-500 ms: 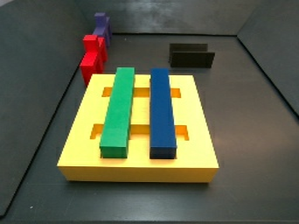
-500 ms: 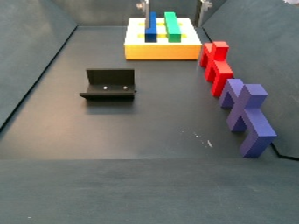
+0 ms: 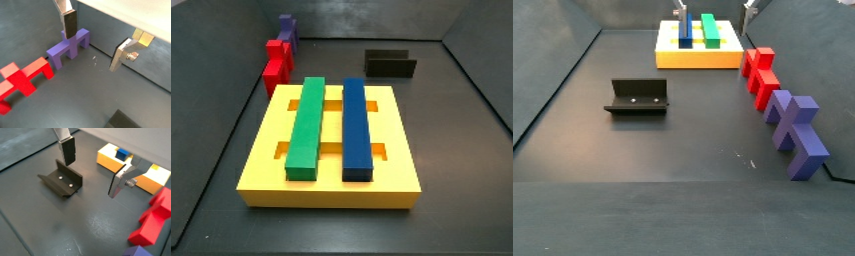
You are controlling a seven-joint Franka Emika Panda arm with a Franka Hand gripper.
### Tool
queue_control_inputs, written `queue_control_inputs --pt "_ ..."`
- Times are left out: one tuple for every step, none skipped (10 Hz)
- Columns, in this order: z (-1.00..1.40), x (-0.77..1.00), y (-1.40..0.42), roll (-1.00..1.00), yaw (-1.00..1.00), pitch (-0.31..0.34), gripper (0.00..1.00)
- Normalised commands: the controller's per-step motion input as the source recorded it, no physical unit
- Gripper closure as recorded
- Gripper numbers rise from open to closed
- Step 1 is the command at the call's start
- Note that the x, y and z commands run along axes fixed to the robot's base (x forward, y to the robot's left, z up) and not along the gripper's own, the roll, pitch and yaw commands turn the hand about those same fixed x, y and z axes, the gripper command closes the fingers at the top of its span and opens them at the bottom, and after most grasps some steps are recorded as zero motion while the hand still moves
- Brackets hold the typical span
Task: Pick up the purple object. Move up. Move to above the board. Insert the purple object.
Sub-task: Pick up the purple object.
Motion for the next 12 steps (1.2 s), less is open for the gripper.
queue_control_inputs --pt "-0.09 -0.01 -0.01 -0.12 -0.78 -0.063 0.00" --pt "-0.11 0.00 -0.02 -0.12 -0.77 -0.057 0.00" --pt "-0.13 0.00 -0.01 -0.12 -0.78 -0.027 0.00" --pt "-0.13 -0.04 -0.03 -0.12 -0.81 -0.057 0.00" --pt "-0.13 0.00 0.00 -0.12 -0.81 -0.039 0.00" --pt "-0.12 0.00 0.00 -0.11 -0.83 -0.021 0.00" --pt "-0.09 -0.08 0.00 -0.07 -0.88 -0.039 0.00" --pt "-0.12 -0.09 0.00 -0.05 -0.93 -0.016 0.00" --pt "-0.20 -0.17 0.06 0.00 -0.89 0.000 0.00" --pt "-0.27 -0.25 0.16 0.00 -0.80 0.003 0.00" --pt "-0.26 -0.25 0.22 0.00 -0.75 0.003 0.00" --pt "-0.25 -0.27 0.29 0.00 -0.68 0.000 0.00"
